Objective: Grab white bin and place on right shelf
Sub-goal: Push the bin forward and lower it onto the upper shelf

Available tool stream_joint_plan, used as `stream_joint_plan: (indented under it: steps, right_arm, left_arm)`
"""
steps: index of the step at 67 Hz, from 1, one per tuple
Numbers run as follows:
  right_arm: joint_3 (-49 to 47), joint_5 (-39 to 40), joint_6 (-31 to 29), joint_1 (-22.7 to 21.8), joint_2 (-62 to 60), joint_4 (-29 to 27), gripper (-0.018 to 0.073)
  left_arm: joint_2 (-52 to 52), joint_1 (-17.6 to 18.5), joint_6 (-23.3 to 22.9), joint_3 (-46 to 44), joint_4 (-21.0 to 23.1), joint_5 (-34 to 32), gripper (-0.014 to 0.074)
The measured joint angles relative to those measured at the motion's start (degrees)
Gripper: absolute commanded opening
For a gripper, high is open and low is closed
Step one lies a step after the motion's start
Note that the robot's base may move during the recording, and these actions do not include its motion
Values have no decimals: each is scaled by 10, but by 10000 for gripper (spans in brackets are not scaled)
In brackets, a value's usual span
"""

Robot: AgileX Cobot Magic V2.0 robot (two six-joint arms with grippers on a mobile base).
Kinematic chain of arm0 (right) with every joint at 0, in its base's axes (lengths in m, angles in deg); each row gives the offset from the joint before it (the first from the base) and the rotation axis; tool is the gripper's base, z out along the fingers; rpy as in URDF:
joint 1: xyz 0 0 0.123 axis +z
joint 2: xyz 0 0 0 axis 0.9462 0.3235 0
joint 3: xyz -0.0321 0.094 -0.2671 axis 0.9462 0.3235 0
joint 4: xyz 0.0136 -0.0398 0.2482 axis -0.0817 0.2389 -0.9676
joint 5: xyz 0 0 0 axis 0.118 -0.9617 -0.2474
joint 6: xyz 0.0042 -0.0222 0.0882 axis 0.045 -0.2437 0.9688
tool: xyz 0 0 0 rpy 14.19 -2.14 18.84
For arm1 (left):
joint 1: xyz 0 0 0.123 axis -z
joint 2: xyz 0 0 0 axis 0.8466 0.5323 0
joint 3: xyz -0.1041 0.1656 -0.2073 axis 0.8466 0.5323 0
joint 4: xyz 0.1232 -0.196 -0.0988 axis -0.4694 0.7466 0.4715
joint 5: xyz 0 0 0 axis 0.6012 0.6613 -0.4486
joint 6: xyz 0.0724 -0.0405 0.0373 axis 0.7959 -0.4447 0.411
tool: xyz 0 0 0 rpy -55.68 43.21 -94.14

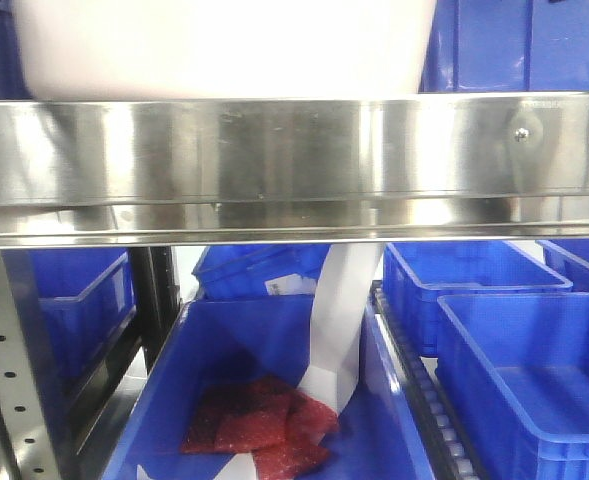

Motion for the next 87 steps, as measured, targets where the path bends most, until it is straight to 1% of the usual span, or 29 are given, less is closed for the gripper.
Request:
stream_joint_plan:
  steps: [4,9,12,16,22,34,39,52,64,72,75,78,83,84,87]
  right_arm:
    - [-1,-4,-2,-21,0,-3,571]
    - [-1,-12,-2,-51,0,-5,571]
    - [-1,-22,-2,-70,0,-5,567]
    - [-1,-37,-3,-85,0,-5,566]
    - [-1,-54,-3,-96,0,-5,566]
    - [-1,-68,-4,-98,0,-5,566]
    - [-1,-73,-4,-98,0,-5,566]
    - [-1,-80,-7,-98,0,-5,566]
    - [-1,-90,-8,-98,0,-5,566]
    - [-1,-98,-9,-98,0,-5,562]
    - [-1,-102,-9,-98,0,-5,538]
    - [-1,-104,-11,-98,0,-5,480]
    - [-1,-114,-21,-98,0,-5,258]
    - [-1,-117,-25,-98,0,-5,198]
    - [-1,-127,-31,-98,0,-4,58]
  left_arm:
    - [0,0,0,-4,0,-2,484]
    - [0,-1,0,-10,0,-3,450]
    - [0,-5,0,-12,1,-3,413]
    - [0,-6,0,-13,1,-3,358]
    - [0,-11,0,-13,0,-3,235]
    - [0,-12,0,-13,-8,1,-36]
    - [0,-15,0,-16,-10,4,-130]
    - [0,-16,0,-16,-19,9,-125]
    - [0,-16,0,-16,-35,29,-124]
    - [-4,-20,0,-16,-65,36,-124]
    - [-10,-27,0,-16,-72,39,-124]
    - [-15,-31,0,-16,-79,39,-124]
    - [-33,-43,-1,-16,-99,33,-121]
    - [-37,-45,-1,-16,-104,30,-120]
    - [-49,-46,-2,-16,-118,22,-119]
